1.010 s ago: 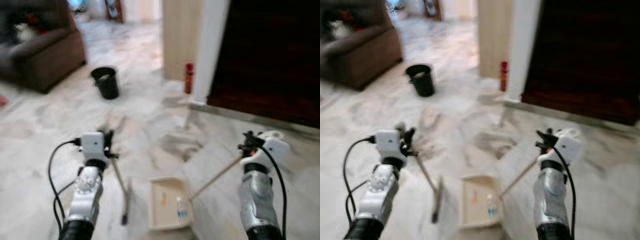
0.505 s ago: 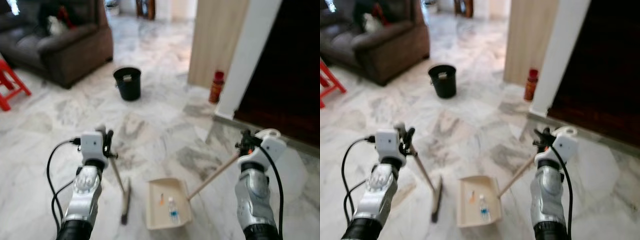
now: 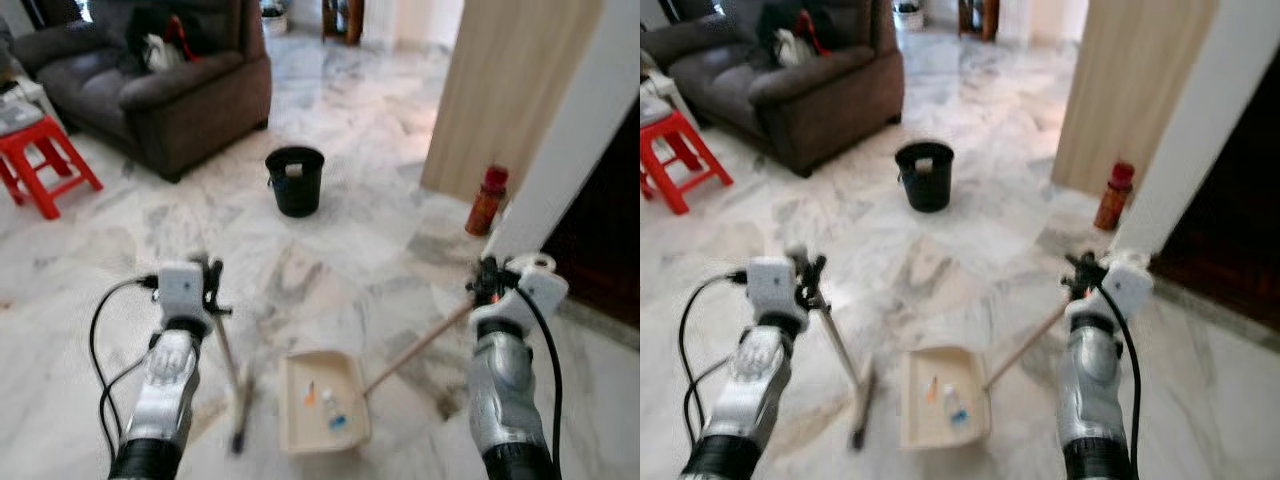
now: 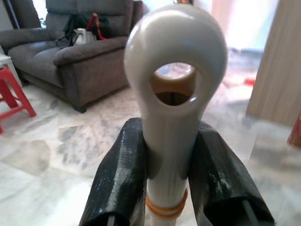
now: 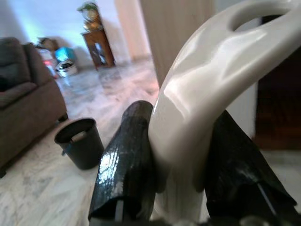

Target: Sweep floor

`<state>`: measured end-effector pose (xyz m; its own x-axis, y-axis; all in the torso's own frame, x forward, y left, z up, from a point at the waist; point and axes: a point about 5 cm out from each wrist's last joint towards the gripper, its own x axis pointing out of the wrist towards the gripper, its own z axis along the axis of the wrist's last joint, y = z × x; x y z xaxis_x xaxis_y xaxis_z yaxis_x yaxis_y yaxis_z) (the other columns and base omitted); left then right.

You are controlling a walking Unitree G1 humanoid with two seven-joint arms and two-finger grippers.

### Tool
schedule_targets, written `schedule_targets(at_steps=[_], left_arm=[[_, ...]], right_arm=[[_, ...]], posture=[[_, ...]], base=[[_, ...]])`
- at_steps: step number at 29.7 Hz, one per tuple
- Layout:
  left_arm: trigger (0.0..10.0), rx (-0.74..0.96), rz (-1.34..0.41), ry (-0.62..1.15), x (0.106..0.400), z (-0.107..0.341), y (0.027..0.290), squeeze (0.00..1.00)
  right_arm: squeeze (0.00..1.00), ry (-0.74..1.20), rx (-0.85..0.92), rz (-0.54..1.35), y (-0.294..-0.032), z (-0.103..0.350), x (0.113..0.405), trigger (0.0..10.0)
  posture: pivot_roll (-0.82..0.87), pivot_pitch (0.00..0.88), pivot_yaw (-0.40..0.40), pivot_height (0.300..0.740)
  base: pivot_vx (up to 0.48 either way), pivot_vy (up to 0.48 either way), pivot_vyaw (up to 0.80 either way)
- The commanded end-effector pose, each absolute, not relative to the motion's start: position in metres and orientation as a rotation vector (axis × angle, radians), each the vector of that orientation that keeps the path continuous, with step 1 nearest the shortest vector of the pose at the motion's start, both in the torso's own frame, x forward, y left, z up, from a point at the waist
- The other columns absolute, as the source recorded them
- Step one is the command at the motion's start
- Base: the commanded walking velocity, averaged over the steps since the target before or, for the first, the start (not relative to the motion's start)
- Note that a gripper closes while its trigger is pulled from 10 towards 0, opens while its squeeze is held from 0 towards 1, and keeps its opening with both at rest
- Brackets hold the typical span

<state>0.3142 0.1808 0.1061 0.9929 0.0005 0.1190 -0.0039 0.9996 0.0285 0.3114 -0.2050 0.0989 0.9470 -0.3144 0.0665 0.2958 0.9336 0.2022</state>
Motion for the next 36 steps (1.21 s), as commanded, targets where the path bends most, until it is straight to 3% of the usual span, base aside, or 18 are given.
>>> schedule_targets(at_steps=[1,36], left_arm=[[10.0,0.067,0.029,-0.158,0.3148,0.1148,0.1905,0.0],[10.0,0.065,0.032,-0.159,0.3145,0.1153,0.1911,0.0]], right_arm=[[0.0,-0.163,0.219,-0.295,-0.1981,0.1127,0.3155,10.0],[0.0,-0.168,0.251,-0.28,-0.1968,0.1145,0.3166,10.0]], posture=[[-0.07,0.0,0.018,0.74],[-0.07,0.0,0.014,0.74]], base=[[0.454,0.0,0.0],[0.465,0.0,0.0]])
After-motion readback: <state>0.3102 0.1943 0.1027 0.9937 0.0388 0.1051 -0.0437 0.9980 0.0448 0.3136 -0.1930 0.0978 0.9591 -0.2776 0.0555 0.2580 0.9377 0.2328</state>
